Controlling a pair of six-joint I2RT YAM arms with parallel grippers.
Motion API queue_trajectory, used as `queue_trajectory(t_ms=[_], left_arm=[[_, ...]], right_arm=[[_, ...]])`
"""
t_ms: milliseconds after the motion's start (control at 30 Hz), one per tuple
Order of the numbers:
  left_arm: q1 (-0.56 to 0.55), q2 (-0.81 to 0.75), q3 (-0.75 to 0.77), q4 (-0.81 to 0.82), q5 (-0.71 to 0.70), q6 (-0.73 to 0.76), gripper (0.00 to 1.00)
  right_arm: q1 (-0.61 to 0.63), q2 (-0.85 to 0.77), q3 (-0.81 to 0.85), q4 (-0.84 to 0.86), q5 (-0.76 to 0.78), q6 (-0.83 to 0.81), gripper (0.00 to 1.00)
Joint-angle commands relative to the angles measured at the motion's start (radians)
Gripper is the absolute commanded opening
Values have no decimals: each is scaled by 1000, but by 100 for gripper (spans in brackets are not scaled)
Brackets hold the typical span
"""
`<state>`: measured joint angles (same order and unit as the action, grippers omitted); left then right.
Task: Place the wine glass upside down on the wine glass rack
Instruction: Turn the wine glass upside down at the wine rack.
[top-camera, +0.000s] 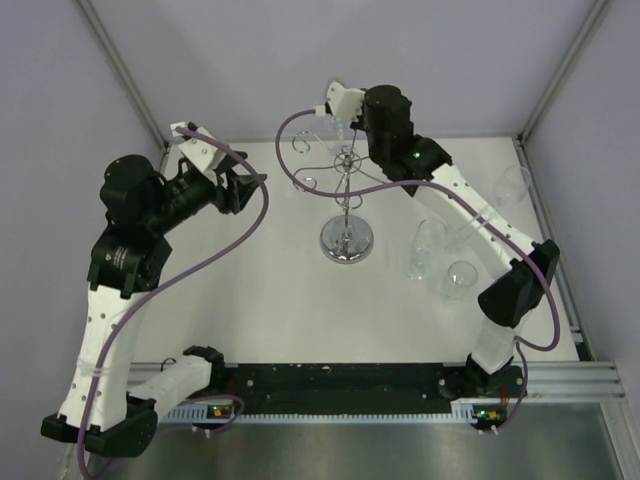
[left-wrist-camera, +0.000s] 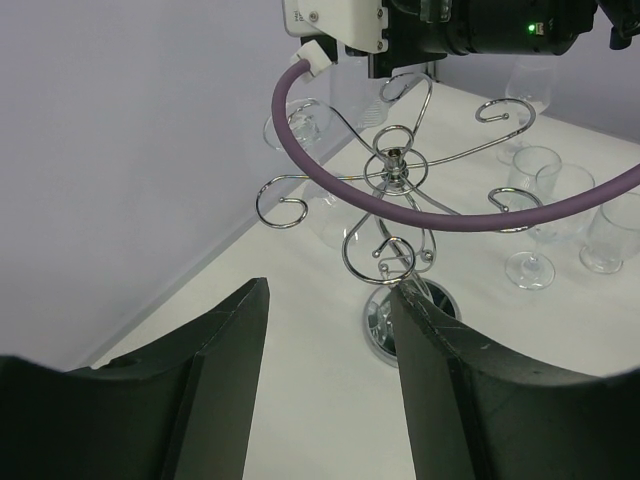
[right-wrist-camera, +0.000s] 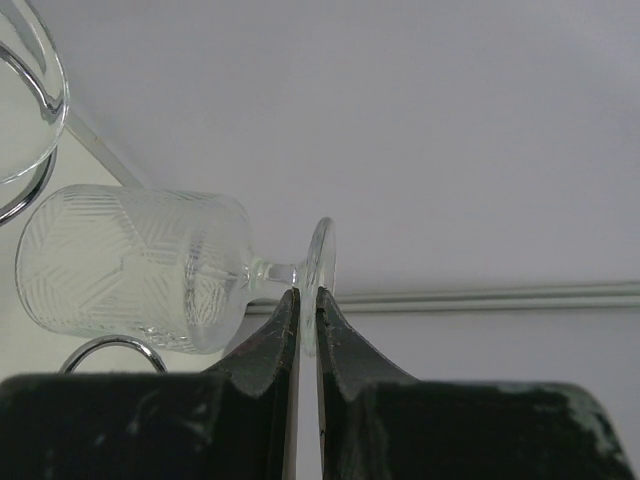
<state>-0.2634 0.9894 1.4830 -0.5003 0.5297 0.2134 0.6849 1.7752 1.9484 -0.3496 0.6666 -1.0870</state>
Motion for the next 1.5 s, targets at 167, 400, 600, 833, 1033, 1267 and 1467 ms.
queue_trajectory(t_ms=[167,400,600,833,1033,1267,1467], left_arm=[[-4,-28,-9,14,-7,15,57],[-4,-32,-15,16,-7,15,58],[-4,-38,-23,14,-10,20,58],[-4,-44,-27,16,-13,21,58],[-4,-44,-29,17,-20,27,58],[-4,-44,-30,16,-28,35,58],[-4,-43,-33,14,-34,43,58]], right_arm=[[25,-57,-20,28,-19,30,0],[39,-66,-34,1,-28,47,0],[44,-71,-37,-20,-36,71,0],[48,-92,-37,-54,-64,102,0],[45,-115,-39,-63,-104,114,0],[39,-135,-52,-72,-185,121,0],[28,-145,-74,-78,-234,104,0]])
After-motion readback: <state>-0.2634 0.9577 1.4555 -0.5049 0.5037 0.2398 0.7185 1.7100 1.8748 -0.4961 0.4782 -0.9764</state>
